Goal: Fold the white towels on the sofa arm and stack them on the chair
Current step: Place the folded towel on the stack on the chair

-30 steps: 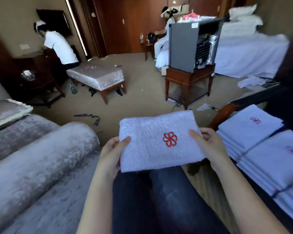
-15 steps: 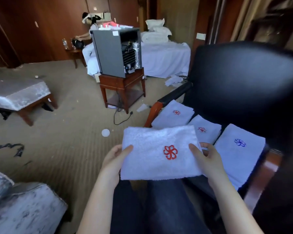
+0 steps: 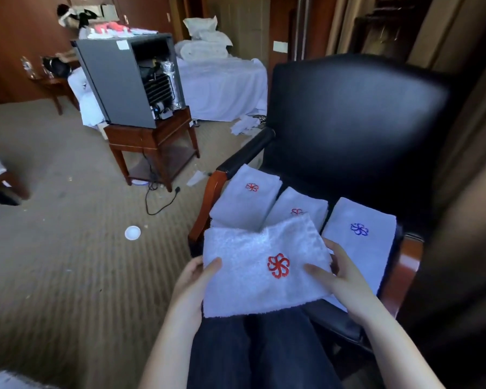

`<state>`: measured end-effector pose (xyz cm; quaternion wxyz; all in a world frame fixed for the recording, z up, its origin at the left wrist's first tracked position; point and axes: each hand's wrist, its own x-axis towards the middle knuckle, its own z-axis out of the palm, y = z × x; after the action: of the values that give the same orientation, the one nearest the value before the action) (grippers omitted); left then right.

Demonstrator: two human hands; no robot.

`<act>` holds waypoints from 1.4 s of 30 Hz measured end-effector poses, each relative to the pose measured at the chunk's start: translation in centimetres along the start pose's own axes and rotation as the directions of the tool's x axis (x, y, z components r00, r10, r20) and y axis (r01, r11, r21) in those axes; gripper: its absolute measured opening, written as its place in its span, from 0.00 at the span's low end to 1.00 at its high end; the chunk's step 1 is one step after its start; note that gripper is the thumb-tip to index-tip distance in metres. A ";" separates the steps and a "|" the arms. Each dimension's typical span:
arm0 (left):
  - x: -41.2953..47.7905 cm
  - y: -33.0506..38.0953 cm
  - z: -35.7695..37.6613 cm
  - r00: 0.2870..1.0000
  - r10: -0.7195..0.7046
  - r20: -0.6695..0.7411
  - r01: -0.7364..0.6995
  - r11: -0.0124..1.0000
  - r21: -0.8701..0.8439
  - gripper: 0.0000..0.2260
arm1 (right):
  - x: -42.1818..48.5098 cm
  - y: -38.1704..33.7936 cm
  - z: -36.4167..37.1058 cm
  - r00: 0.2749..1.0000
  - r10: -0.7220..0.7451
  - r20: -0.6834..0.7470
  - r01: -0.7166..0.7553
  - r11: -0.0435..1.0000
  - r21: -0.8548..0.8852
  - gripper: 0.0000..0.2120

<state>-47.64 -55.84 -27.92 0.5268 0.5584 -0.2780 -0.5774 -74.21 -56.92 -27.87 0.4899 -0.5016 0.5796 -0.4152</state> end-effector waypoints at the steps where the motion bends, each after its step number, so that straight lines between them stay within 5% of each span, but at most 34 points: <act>1: 0.5 -0.2 0.3 1.000 -0.008 0.004 0.008 1.000 0.002 0.10 | 0.4 0.2 -0.3 1.000 0.004 -0.013 -0.004 1.000 -0.004 0.23; 10: 6.9 -2.2 3.4 0.989 -0.104 0.105 0.101 0.994 0.035 0.12 | 9.3 0.1 -4.8 0.984 -0.006 -0.175 0.001 1.000 -0.029 0.21; 17: 14.0 -2.2 9.5 0.988 -0.062 0.142 0.049 0.995 0.090 0.29 | 22.0 -2.5 -7.7 0.978 -0.179 -0.109 0.123 0.911 -0.394 0.15; 23: 18.0 -4.5 11.9 0.994 -0.084 0.073 0.051 0.926 0.373 0.11 | 28.5 0.2 -8.8 0.996 -0.092 0.018 0.085 0.811 -0.580 0.11; 27: 19.0 -5.9 10.8 0.999 0.001 0.032 -0.018 0.854 0.521 0.09 | 29.8 2.4 -8.9 0.999 -0.034 0.014 0.034 0.733 -0.679 0.09; 32: 18.9 -6.6 10.6 0.993 0.108 -0.039 -0.069 0.830 0.553 0.07 | 30.5 3.1 -8.2 0.974 -0.226 -0.032 0.146 0.725 -0.673 0.02; 37: 19.1 -6.0 10.8 0.932 0.361 0.021 -0.237 0.567 0.789 0.11 | 31.0 2.5 -7.7 0.945 -0.322 -0.050 0.225 0.757 -0.614 0.03; 42: 20.3 -6.4 10.9 0.945 0.317 0.079 -0.228 0.466 0.855 0.13 | 31.4 4.0 -7.7 0.972 -0.229 -0.047 0.105 0.610 -0.786 0.11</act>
<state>-56.11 -75.50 -38.47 0.2805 0.7183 -0.5864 -0.2480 -82.98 -87.43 -35.19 0.1412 -0.6845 0.6858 -0.2027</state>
